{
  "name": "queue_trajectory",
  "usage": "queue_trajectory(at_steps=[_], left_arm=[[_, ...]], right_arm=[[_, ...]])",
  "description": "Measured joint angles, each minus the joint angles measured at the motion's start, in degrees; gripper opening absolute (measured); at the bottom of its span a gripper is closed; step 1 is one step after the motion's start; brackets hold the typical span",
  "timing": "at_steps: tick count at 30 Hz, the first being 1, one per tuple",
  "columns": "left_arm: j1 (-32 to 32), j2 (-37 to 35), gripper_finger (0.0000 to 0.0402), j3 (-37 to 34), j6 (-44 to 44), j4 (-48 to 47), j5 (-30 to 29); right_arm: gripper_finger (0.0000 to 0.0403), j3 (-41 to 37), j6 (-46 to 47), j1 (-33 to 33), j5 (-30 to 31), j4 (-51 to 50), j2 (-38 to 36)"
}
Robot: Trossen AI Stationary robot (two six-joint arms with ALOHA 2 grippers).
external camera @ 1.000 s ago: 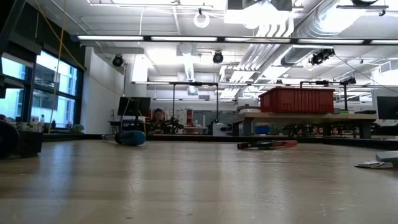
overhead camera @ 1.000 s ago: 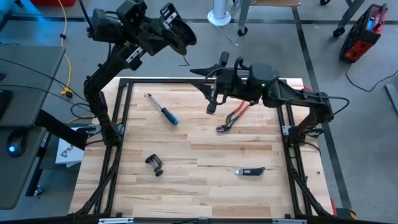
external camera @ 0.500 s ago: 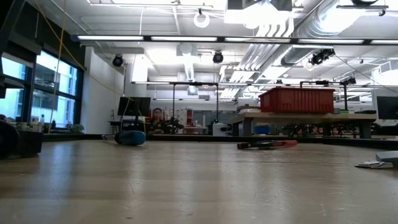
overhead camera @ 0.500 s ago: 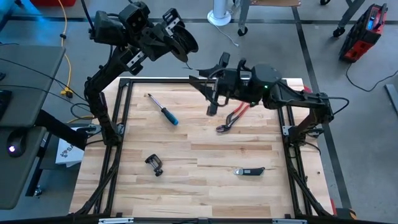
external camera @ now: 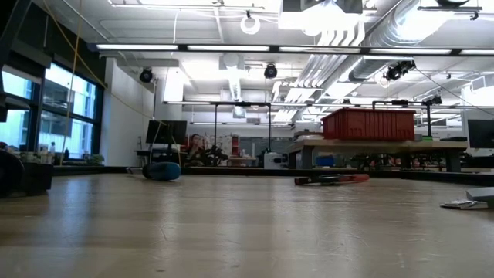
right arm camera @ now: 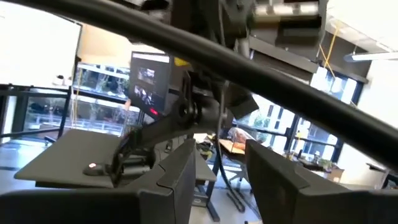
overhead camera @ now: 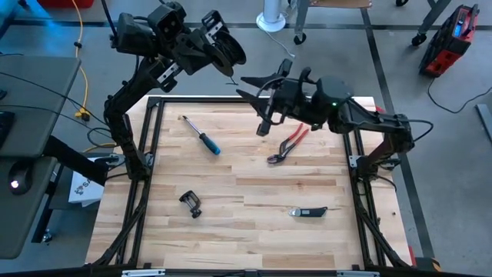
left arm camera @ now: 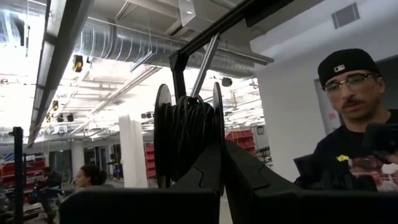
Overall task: Coil cords
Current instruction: Coil the black wire onto the black spool
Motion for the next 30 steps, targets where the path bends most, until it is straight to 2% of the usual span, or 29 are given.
queue_trajectory(at_steps=[15,19,23,30], left_arm=[[-0.17,0.00,0.0000,0.00,0.13,0.04,-1.18],[-0.17,0.00,0.0000,0.00,0.13,0.06,-1.18],[-0.15,0.00,0.0000,0.00,0.14,0.06,-1.20],[1.55,-0.36,0.0000,-0.02,2.69,-1.02,-2.26]], right_arm=[[0.0128,-0.02,1.98,-2.02,-1.68,-0.24,1.36],[0.0092,-0.02,1.92,-2.00,-1.66,-0.24,1.36],[0.0016,-0.01,1.48,-1.73,-1.42,-0.24,1.36],[0.0002,-0.02,3.32,1.48,0.09,-2.73,0.75]])
